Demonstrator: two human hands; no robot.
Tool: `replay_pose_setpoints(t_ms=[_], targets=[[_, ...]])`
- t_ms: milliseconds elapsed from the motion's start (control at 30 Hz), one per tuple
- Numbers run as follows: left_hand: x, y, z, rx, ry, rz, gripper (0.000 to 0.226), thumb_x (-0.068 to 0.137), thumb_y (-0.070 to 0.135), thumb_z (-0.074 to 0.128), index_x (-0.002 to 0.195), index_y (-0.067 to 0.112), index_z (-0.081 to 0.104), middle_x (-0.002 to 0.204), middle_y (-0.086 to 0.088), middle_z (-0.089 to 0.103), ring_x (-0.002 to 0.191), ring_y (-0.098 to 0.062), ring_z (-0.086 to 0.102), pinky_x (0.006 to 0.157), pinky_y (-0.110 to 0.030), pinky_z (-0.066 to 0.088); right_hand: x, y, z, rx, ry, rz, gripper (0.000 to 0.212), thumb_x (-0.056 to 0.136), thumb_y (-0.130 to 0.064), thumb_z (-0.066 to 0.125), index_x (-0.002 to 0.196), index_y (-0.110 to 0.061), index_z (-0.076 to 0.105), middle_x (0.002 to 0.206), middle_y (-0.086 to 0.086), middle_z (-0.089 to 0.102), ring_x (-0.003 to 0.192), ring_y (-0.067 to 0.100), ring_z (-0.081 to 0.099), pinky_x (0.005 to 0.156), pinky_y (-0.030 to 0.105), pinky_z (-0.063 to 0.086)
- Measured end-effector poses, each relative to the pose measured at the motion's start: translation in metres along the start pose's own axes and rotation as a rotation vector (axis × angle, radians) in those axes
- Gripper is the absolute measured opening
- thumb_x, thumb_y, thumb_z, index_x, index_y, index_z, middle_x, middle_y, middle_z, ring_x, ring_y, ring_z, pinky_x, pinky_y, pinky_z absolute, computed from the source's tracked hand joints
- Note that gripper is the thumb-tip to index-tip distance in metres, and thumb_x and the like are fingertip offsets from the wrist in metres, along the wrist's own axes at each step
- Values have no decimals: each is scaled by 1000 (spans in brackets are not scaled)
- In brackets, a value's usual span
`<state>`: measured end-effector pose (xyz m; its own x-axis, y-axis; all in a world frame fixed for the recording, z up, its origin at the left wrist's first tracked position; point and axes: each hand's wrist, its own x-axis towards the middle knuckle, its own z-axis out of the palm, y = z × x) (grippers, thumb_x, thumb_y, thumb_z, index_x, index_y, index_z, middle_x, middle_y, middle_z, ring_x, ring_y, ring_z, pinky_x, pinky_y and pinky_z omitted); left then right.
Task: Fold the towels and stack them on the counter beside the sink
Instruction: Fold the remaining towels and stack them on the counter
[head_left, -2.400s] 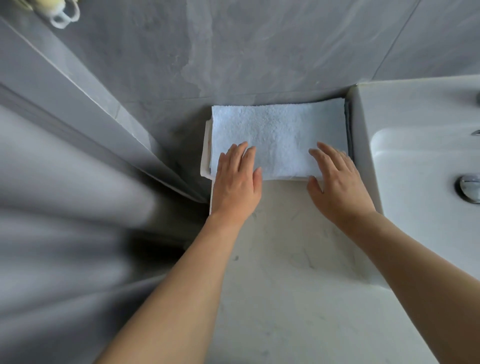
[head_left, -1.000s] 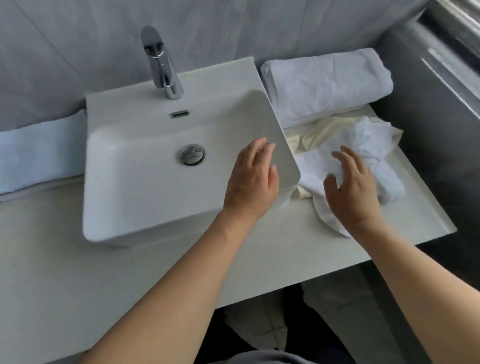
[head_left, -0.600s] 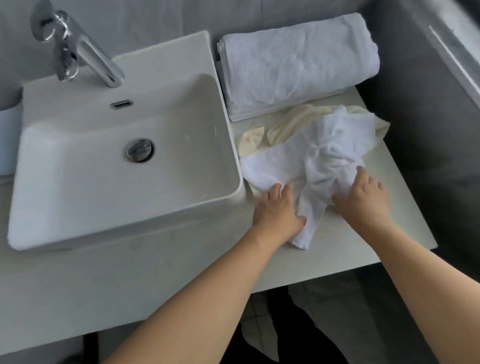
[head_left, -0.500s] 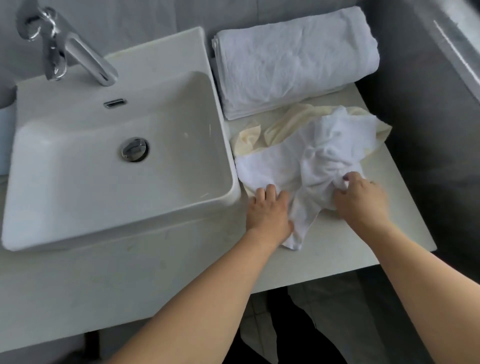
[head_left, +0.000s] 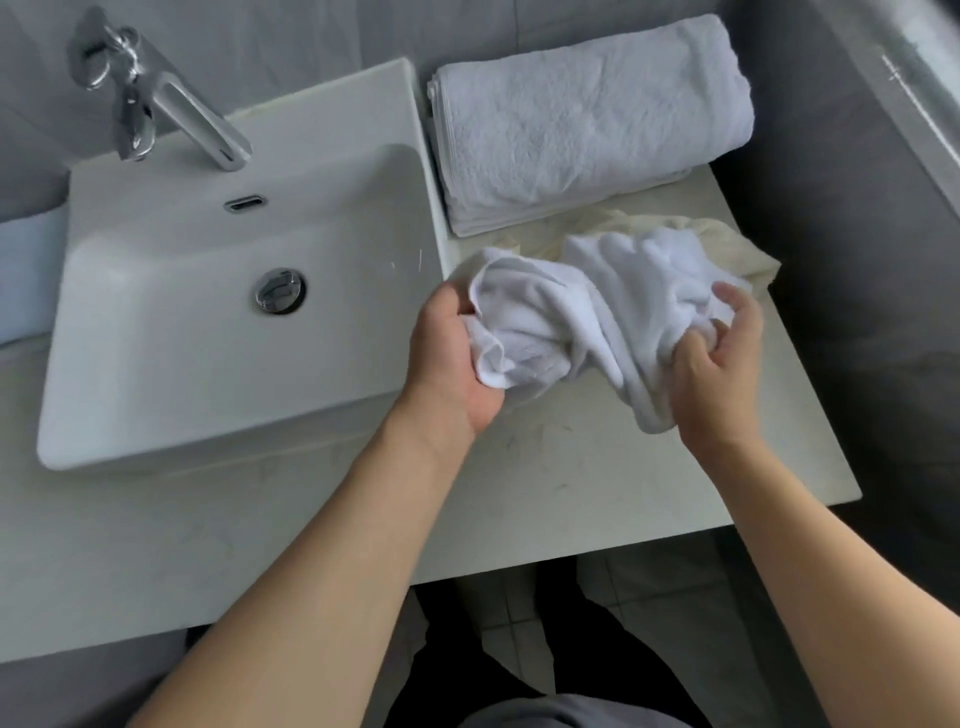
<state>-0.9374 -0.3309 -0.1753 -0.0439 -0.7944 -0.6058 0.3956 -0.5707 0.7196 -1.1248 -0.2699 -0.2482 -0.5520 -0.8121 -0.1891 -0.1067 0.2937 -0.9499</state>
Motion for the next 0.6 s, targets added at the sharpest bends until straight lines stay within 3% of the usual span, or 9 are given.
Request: replay_pose_setpoints(t_ms=[67, 133, 200, 267, 333, 433, 500, 533, 600], targets=[[-5, 9, -6, -79, -144, -166, 52, 97, 30, 41, 65, -1, 67, 55, -12, 62, 52, -16, 66, 50, -17, 52, -1, 3, 8, -39, -101, 17, 67, 90, -8, 44, 149, -30, 25, 84, -3, 55, 68, 1, 54, 63, 14, 47], [-10, 13, -11, -74, -242, -293, 40, 87, 40, 53, 96, 4, 70, 84, -12, 66, 77, -22, 68, 67, -26, 54, 0, 3, 17, -100, -228, 45, 66, 87, -11, 49, 147, -33, 34, 96, -2, 63, 83, 4, 62, 75, 21, 52], [-12, 6, -23, 23, -289, -357, 43, 84, 42, 60, 110, 8, 67, 97, -12, 64, 87, -25, 65, 72, -29, 53, 0, 3, 26, -195, -287, 78, 42, 80, -14, 50, 118, -24, 65, 95, 2, 70, 89, 13, 64, 78, 30, 53], [-11, -5, -38, 169, -284, -408, 39, 82, 38, 66, 105, 7, 68, 94, -12, 68, 83, -25, 66, 69, -30, 54, -6, 3, 33, -282, -288, 73, 21, 76, -12, 51, 84, -12, 70, 77, 8, 68, 72, 16, 58, 64, 26, 47], [-8, -18, -60, 476, -246, -364, 50, 72, 37, 81, 109, 6, 69, 95, -11, 74, 80, -27, 69, 64, -33, 52, -14, 4, 38, -396, -291, 9, 13, 79, -8, 52, 76, -9, 65, 75, 4, 63, 71, 18, 52, 59, 22, 37], [-8, -43, -92, 1252, -254, -301, 79, 53, 55, 87, 118, 17, 64, 102, -3, 74, 88, -22, 72, 64, -31, 55, -27, 5, 47, -406, -283, -66, 12, 81, -6, 51, 76, -10, 61, 82, -2, 54, 79, 15, 50, 67, 23, 35], [-11, -62, -108, 1619, -186, -237, 46, 65, 47, 77, 103, 23, 68, 89, 1, 72, 82, -23, 72, 57, -25, 47, -35, -2, 55, -298, -258, -30, 14, 81, -8, 50, 71, -10, 59, 74, -2, 56, 71, 13, 51, 61, 25, 38], [-13, -69, -115, 1640, -134, -202, 27, 73, 38, 70, 95, 24, 69, 83, 1, 71, 80, -24, 70, 57, -24, 45, -39, -7, 60, -229, -260, -6, 17, 80, -9, 48, 65, -8, 54, 66, -1, 53, 63, 12, 47, 56, 25, 36], [-17, -71, -130, 1392, -31, -214, 7, 80, 27, 63, 83, 24, 68, 72, 1, 66, 72, -23, 67, 58, -24, 44, -48, -17, 71, -125, -305, 35, 21, 75, -15, 44, 57, -5, 40, 58, 3, 37, 58, 15, 34, 54, 30, 27]])
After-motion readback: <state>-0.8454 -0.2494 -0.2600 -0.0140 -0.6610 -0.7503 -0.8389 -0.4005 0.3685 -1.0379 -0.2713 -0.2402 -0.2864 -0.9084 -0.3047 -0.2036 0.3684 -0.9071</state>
